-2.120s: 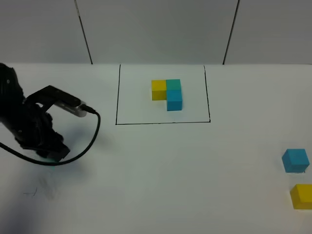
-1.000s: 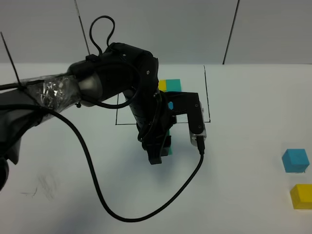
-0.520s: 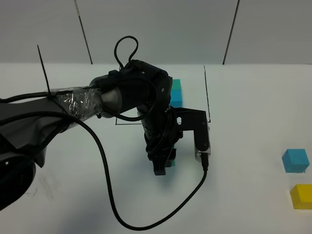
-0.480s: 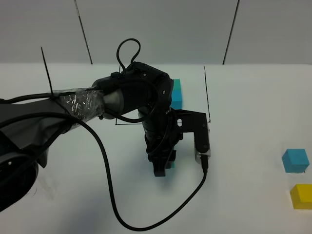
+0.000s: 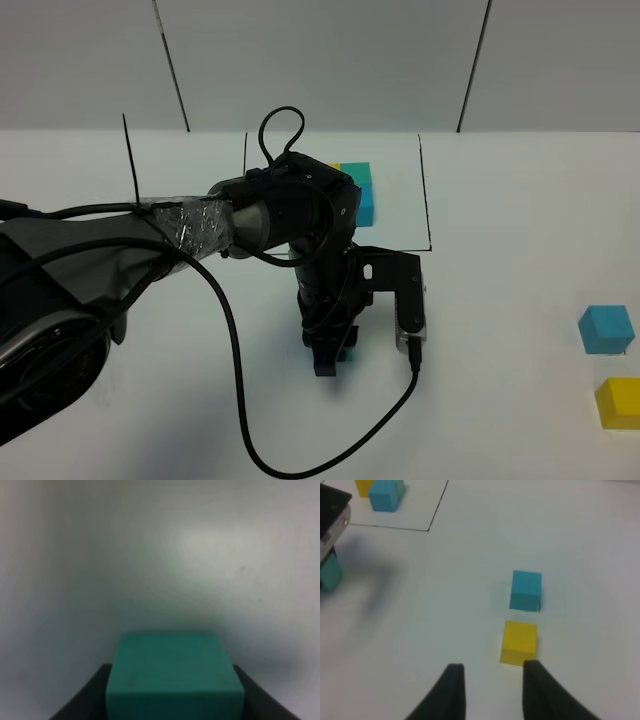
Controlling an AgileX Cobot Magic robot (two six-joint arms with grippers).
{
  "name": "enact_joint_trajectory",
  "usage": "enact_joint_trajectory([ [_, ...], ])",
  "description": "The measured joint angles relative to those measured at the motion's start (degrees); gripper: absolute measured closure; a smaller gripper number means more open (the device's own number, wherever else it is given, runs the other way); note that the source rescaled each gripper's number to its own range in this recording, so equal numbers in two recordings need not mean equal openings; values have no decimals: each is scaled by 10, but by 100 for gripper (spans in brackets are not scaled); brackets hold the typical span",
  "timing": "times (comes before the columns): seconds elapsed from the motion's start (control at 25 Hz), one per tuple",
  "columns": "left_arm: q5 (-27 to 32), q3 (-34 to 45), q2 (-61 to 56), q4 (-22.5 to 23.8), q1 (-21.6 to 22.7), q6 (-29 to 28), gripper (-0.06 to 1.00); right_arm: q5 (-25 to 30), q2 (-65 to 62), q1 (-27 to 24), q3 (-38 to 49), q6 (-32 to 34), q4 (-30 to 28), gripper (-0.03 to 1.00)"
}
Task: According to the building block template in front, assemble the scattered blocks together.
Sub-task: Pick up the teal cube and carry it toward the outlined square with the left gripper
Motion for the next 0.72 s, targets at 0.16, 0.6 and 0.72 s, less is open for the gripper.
enact_joint_trajectory([
  [0.16, 2, -1, 2, 0, 0, 14, 74, 0, 0, 0, 0, 0, 0, 97],
  [0.6, 5, -1, 4, 0, 0, 34, 74, 0, 0, 0, 0, 0, 0, 97],
  [0.72, 5, -1, 4, 0, 0, 34, 74, 0, 0, 0, 0, 0, 0, 97],
])
